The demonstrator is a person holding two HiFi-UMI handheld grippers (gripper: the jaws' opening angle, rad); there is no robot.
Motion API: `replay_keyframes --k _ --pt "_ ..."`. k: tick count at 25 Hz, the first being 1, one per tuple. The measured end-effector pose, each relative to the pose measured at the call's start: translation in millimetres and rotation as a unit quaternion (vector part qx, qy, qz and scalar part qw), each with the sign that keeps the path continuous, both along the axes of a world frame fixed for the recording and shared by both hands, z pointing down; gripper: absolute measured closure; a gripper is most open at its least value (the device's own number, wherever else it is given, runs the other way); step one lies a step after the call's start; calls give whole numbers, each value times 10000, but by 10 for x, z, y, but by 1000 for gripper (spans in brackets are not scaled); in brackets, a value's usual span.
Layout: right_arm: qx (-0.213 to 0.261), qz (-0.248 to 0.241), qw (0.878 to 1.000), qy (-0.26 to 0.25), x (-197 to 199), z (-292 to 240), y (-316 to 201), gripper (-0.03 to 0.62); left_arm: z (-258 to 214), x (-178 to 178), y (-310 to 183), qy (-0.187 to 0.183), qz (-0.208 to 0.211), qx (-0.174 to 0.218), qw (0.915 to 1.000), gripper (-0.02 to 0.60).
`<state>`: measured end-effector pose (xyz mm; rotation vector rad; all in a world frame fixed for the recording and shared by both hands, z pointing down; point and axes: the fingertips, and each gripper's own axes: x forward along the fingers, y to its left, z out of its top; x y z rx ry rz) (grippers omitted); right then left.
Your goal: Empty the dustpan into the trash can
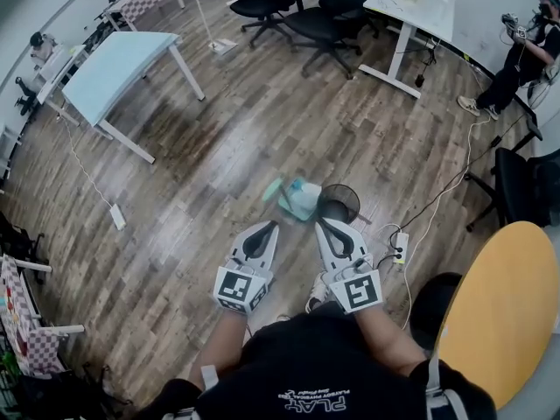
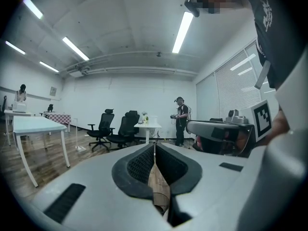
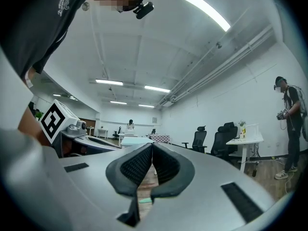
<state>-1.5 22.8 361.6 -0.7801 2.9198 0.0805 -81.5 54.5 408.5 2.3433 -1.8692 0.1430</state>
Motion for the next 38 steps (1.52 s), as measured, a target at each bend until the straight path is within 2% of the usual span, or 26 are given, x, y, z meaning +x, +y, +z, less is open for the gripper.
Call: replay_keyframes --k 9,17,25,33,36,38 --pt "-31 -88 10000 -24 -59 73 -439 571 127 -32 -476 -51 -104 -170 9998 557" --pt "-107 23 9999 106 -342 182 -753 571 267 -279 -803 4 35 -272 9996 557" --pt "-151 453 9985 261 -738 242 -1146 571 342 -718 -1271 -75 533 -328 9980 557" --pt "-294 1137 9926 309 -1076 342 -1498 571 462 -1110 -1692 -16 1156 -373 9926 557" --pt "-105 1386 9892 462 -1150 354 -1576 571 529 -1223 -1818 -17 1380 -439 9895 557" --pt "173 1470 9860 765 -1160 401 -1607 571 575 -1256 -1879 -29 1519 -482 9872 557"
